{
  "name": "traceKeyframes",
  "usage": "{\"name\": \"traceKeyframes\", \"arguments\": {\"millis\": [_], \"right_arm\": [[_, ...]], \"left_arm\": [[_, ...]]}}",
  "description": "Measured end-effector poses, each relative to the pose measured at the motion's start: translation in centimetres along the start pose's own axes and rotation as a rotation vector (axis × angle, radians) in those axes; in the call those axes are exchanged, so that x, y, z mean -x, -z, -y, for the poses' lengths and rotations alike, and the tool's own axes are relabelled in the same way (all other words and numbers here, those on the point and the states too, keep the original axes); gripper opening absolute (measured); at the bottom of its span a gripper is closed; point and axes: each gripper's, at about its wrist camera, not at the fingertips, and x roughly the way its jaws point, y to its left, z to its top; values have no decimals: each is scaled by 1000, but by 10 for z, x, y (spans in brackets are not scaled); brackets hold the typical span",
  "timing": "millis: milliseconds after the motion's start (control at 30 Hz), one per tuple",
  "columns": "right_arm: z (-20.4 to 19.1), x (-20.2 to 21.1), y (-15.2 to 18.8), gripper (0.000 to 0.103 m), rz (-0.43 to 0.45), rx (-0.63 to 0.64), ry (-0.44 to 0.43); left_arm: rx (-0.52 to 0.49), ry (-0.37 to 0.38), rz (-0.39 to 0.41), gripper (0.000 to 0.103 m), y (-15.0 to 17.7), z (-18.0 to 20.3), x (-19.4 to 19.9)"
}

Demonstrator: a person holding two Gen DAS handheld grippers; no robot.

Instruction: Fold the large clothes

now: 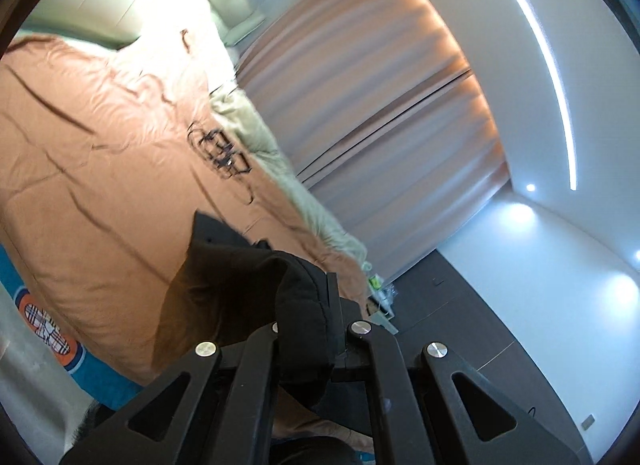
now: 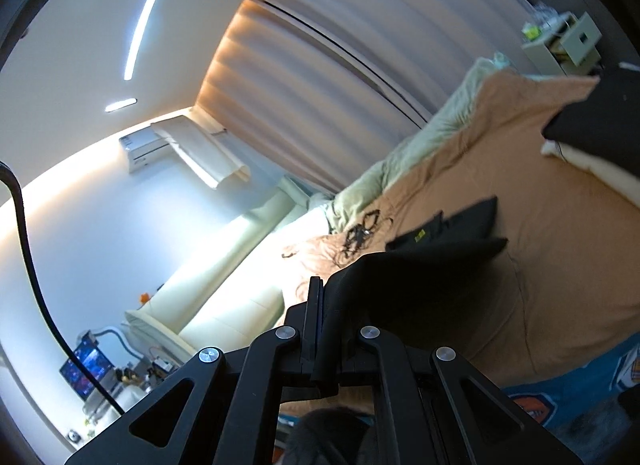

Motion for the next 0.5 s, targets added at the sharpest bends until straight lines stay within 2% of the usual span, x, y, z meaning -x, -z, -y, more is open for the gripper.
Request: {"name": "traceKeyframes", "arguments": {"millis": [100,267,500], "right_arm": [[-17,8,-6,5,22,24,-14],[-34,13,-18,5,41,38,-20],[-28,-9,-40,5,58,22,12]], "left_arm": [[-13,35,24,4,-5,15,14],[-45,36,42,4,-12,34,20],[-73,-2,32,4,-36,46,-23]]}}
